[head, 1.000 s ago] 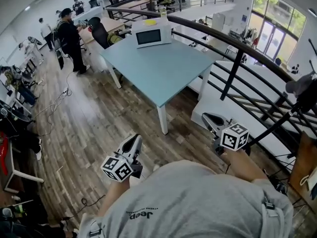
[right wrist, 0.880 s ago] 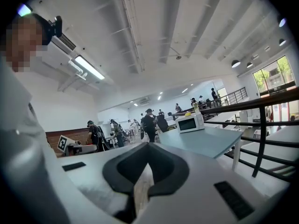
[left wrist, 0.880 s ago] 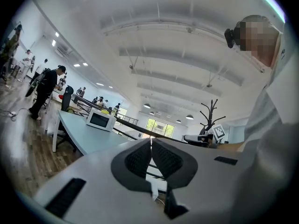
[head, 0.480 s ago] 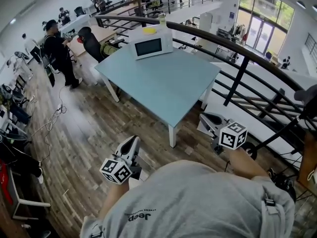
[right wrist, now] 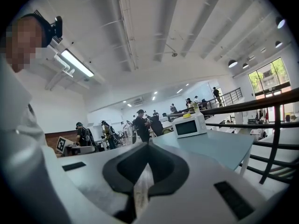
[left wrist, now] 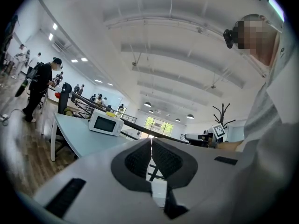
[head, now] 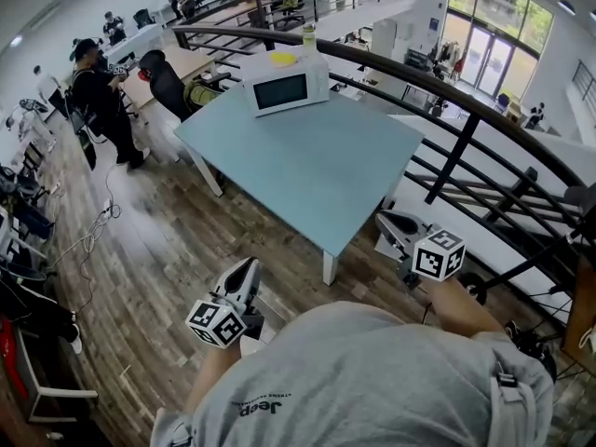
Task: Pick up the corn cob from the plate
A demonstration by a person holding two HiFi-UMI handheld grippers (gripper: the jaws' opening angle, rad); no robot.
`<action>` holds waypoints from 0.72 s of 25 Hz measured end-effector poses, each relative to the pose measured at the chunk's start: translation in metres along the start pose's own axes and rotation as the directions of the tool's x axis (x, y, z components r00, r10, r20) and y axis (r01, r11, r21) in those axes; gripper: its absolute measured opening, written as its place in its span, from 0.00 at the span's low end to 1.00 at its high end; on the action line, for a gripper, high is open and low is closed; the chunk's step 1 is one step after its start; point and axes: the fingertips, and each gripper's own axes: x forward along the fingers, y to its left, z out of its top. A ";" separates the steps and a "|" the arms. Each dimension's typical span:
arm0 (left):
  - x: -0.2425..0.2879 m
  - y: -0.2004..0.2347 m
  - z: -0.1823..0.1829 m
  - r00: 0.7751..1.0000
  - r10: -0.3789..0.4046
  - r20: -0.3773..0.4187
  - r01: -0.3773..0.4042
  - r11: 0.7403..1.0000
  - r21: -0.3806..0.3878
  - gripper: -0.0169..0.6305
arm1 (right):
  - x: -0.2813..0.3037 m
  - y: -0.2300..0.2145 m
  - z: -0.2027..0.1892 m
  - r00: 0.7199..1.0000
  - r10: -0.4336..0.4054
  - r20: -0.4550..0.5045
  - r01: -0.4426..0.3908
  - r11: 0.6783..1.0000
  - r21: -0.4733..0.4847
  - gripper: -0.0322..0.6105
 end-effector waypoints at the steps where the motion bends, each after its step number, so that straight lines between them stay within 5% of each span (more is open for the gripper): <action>1: 0.006 0.004 0.001 1.000 0.004 -0.002 -0.004 1.000 0.000 0.06 | 0.005 -0.006 0.001 1.000 0.001 0.000 -0.001 1.000 0.004 0.07; 12: 0.123 0.040 0.003 0.988 0.150 0.033 -0.151 0.988 0.023 0.06 | 0.057 -0.146 0.017 0.996 0.084 -0.014 -0.084 0.996 -0.010 0.07; 18: 0.232 0.083 0.049 0.958 0.277 0.069 -0.281 0.959 0.048 0.06 | 0.148 -0.251 0.090 0.986 0.160 -0.038 -0.162 0.985 -0.063 0.08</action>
